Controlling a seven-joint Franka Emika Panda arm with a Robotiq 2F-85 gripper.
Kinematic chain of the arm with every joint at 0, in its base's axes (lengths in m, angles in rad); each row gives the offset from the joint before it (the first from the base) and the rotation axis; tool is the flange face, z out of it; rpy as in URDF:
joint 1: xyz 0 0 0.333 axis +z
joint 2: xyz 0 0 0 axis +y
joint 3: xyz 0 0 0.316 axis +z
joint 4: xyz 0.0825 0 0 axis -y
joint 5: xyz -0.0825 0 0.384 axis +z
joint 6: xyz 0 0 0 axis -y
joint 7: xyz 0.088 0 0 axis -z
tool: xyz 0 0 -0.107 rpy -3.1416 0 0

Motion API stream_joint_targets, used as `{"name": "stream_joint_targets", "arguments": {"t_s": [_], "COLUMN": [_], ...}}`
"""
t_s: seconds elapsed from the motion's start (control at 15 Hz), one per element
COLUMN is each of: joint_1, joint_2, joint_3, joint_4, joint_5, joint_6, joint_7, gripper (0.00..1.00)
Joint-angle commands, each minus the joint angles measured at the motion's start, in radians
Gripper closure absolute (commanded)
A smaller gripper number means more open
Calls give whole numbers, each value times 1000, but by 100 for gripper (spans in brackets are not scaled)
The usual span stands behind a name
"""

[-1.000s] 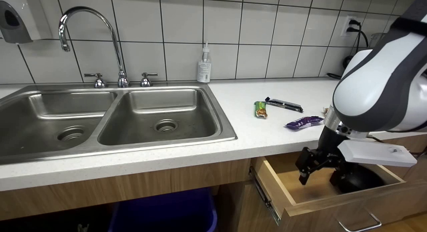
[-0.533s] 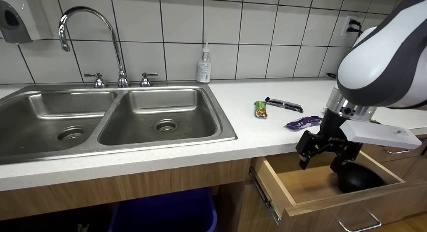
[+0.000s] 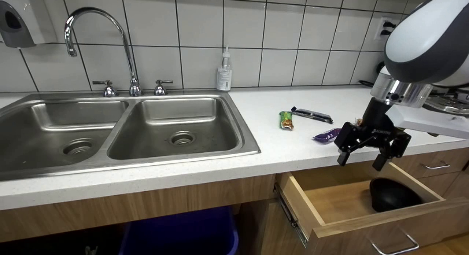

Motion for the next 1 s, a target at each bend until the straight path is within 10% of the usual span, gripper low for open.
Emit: {"name": "stream_joint_targets", "arguments": {"t_s": [0.0,0.93], "joint_1": [5,14], "joint_2": [-45,40], "joint_3": [-35,-90], "joint_4": [35,249], "joint_5": [9,-9], "joint_6": [-79,-107], "joint_7": [7,160], "gripper": [0,0]}}
